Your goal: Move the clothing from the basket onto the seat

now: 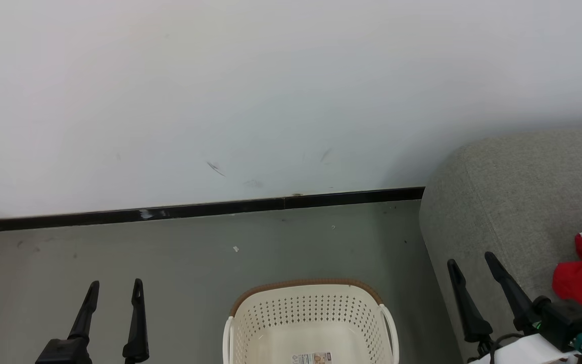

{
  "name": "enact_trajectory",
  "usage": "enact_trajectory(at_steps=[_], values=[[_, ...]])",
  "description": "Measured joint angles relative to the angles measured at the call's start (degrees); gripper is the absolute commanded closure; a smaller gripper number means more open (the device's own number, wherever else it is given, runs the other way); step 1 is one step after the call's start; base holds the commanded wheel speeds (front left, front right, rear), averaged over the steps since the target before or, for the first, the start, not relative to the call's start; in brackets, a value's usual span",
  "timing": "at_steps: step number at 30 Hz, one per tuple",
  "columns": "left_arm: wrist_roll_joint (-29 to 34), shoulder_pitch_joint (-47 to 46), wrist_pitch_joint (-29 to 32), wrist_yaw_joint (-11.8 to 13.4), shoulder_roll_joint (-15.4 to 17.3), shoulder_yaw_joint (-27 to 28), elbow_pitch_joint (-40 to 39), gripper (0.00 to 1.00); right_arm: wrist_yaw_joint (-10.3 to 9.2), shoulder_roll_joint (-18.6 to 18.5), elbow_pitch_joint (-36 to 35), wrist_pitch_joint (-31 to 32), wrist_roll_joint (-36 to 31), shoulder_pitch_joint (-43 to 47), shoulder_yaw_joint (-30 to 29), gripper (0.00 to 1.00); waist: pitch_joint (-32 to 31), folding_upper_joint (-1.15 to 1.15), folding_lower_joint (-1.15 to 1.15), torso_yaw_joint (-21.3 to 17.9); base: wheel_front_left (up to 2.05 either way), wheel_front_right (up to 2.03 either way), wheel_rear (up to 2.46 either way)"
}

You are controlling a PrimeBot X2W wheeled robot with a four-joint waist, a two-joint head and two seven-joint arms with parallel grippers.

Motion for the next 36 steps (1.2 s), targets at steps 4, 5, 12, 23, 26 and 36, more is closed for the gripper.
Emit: enact_trajectory(at_steps=[4, 5, 12, 23, 26, 36], values=[[0.0, 0.0, 0.0, -0.3, 0.0, 0.0, 0.1, 0.0, 0.0, 0.0, -0.9, 0.0, 0.1, 1.1, 0.1, 0.0, 0.0, 0.0, 0.0, -0.2, 0.0, 0.0, 0.0], [0.0, 0.0, 0.0, -0.3, 0.0, 0.0, 0.1, 0.0, 0.0, 0.0, -1.0, 0.0, 0.1, 1.2, 0.1, 0.0, 0.0, 0.0, 0.0, -0.2, 0.0, 0.0, 0.0], [0.1, 0.0, 0.0, -0.7, 0.0, 0.1, 0.2, 0.0, 0.0, 0.0, -1.7, 0.0, 0.5, 1.9, 0.0, 0.0, -0.1, 0.0, 0.0, -0.3, 0.0, 0.0, 0.0], [0.5, 0.2, 0.0, -1.3, 0.2, -0.3, 1.0, 0.0, 0.0, 0.0, -2.8, 0.0, 0.5, 3.0, 0.0, 0.0, -0.2, 0.0, 0.0, -0.2, 0.0, 0.0, 0.0], [0.6, 0.3, 0.1, -1.5, -0.3, -0.5, 2.1, 1.0, 0.0, 0.2, -1.8, 0.1, 0.5, 3.3, 0.2, 1.0, -0.2, 0.0, 0.0, -0.1, 0.0, 0.0, 0.0], [-1.9, 2.1, 0.6, -1.8, -2.0, -1.3, 4.8, 1.0, 0.0, 0.7, 0.4, 0.1, 2.9, 4.9, 1.7, 1.0, -0.1, 0.0, 0.0, -0.2, 0.0, 0.0, 0.0]])
